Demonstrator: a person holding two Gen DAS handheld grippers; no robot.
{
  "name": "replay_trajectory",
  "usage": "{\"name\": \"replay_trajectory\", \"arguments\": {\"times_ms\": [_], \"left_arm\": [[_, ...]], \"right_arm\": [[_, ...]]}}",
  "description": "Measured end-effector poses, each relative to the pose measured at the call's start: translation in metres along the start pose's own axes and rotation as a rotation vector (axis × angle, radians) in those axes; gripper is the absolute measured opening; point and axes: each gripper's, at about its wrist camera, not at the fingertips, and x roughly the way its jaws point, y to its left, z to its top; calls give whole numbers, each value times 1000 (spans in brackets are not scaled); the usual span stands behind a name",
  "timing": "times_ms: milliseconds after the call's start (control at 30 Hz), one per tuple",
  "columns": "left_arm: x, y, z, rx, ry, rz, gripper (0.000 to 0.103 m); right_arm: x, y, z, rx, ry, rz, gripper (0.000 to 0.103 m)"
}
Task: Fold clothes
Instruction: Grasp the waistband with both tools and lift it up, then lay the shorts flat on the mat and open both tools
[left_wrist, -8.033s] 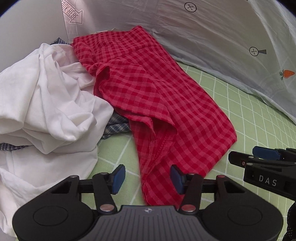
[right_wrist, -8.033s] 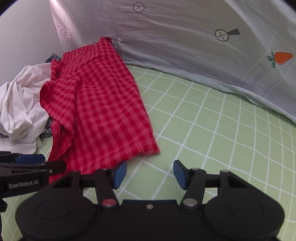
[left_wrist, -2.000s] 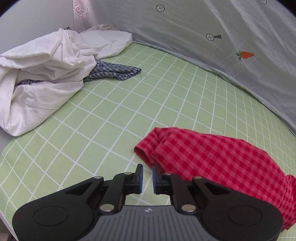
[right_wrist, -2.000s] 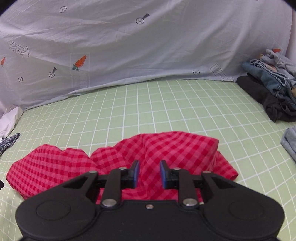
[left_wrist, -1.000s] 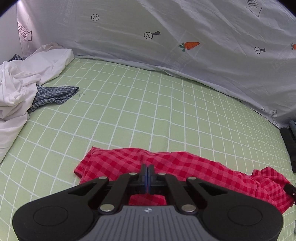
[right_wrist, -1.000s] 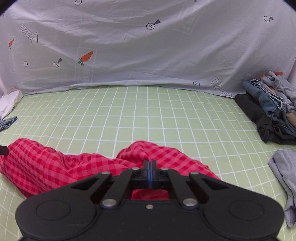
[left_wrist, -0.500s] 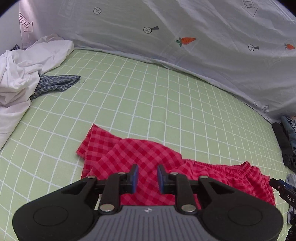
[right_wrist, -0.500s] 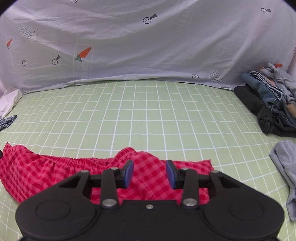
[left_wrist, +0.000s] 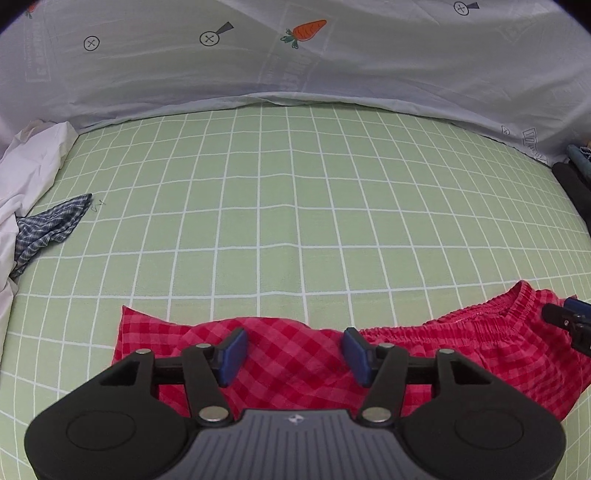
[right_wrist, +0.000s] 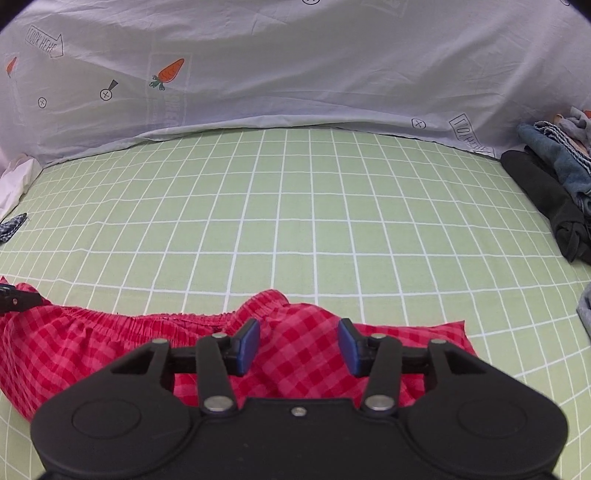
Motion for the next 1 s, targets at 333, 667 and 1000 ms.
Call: {"name": "replay_trajectory", "arguments": {"times_ms": [333,667,1000], "left_arm": [[11,11,-5,-64,17,-77,35],[-36,13,18,-76,-139,-92,6],[-56,25,102,-72,-370,-47,6]], "right_arm": [[14,1,-4,-5,53,36,6],[-31,-18,32,94,-125,57,1],[-22,-27,131,119,-310,108,1]]}}
